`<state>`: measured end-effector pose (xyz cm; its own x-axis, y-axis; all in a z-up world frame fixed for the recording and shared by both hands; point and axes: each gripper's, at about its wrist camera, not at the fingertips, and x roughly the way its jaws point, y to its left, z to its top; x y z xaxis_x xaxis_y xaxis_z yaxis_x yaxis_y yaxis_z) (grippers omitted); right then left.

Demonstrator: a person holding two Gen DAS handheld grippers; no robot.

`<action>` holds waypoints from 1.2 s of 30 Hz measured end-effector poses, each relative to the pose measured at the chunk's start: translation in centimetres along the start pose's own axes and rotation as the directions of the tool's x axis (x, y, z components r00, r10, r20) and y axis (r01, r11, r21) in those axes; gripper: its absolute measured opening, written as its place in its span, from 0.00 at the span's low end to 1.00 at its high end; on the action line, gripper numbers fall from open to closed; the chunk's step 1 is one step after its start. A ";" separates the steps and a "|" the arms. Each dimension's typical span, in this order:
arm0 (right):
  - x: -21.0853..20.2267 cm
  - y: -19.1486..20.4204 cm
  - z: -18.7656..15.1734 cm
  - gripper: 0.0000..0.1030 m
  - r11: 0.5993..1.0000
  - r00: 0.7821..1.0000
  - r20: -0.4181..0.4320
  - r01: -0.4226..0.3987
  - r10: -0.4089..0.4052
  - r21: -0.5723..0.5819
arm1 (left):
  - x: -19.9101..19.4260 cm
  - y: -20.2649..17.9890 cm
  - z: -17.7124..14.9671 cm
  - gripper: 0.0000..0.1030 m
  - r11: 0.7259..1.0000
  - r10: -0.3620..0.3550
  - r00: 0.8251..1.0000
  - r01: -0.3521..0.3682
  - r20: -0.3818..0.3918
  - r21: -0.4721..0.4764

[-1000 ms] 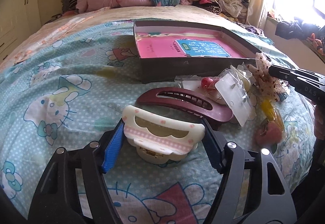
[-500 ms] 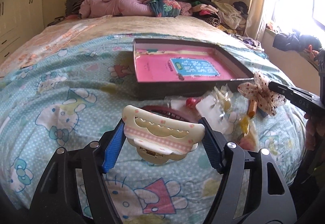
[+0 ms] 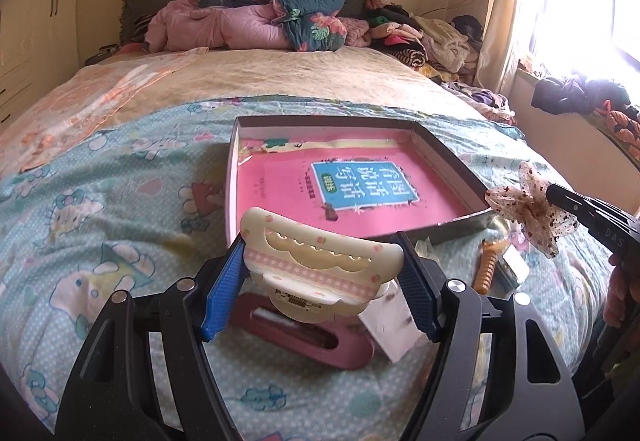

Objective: Organize jewelry
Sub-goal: 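Carry clip and bow into the box and open both tools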

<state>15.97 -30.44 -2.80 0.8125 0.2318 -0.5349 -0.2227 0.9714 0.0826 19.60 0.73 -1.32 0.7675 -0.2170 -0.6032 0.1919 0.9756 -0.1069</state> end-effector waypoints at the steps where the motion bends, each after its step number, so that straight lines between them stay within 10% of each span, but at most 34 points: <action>1: 0.0 -0.1 0.2 0.04 1.000 1.000 0.002 -0.001 0.001 0.002 | 0.2 0.0 0.2 0.60 1.000 -0.001 1.000 0.001 0.001 0.000; 36: 8.7 0.7 5.1 0.04 1.000 0.999 -0.033 -0.004 0.003 -0.026 | 10.0 0.9 3.0 0.60 0.999 0.033 0.994 -0.036 -0.101 -0.033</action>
<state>25.66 -27.47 -3.14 0.7933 0.2331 -0.5624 -0.2398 0.9688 0.0631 29.31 -0.65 -5.05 0.7078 -0.1804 -0.6830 0.1434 0.9834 -0.1112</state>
